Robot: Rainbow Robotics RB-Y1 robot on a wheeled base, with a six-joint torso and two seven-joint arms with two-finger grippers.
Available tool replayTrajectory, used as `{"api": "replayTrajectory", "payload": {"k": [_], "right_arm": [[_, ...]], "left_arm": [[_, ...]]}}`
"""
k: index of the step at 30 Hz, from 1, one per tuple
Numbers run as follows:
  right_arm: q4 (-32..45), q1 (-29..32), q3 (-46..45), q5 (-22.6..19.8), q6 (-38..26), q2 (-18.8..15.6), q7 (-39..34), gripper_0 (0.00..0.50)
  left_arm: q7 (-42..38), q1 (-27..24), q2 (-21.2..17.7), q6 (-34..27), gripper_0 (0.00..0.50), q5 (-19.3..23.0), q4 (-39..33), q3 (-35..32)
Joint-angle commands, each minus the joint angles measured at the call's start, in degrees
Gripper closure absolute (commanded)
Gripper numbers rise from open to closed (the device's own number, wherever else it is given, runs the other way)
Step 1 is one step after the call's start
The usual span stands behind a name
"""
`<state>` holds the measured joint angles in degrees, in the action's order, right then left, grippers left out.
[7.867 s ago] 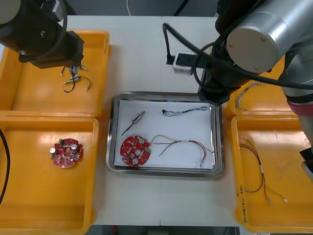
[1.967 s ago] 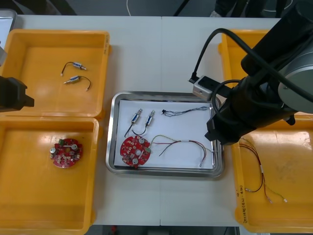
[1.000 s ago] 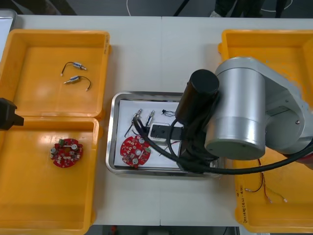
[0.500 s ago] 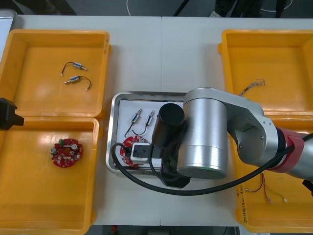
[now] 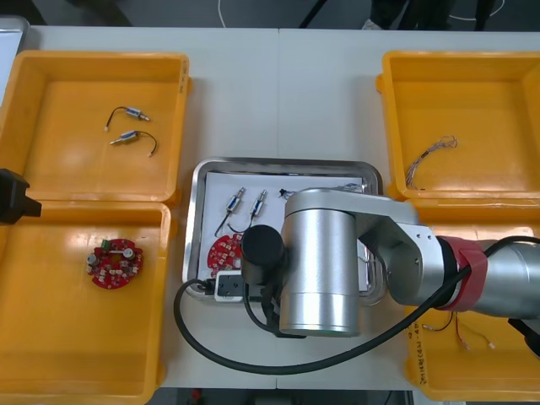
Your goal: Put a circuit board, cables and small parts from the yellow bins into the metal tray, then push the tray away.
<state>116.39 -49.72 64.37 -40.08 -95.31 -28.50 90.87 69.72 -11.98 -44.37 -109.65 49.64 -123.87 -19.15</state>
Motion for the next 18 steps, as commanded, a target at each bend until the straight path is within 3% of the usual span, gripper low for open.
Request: {"api": "replayTrajectory", "payload": {"k": [1,18], "right_arm": [[-1.51,-1.87,1.29,0.53,1.18,2.13,0.72,0.000],[-3.62,-1.78,4.63,3.70,2.06,2.84,0.28,0.000]], "left_arm": [[3.93,0.91,-2.56,-0.35,0.000,0.46,-1.81,-1.94],[3.93,0.91,-2.56,-0.35,0.000,0.46,-1.81,-1.94]]}}
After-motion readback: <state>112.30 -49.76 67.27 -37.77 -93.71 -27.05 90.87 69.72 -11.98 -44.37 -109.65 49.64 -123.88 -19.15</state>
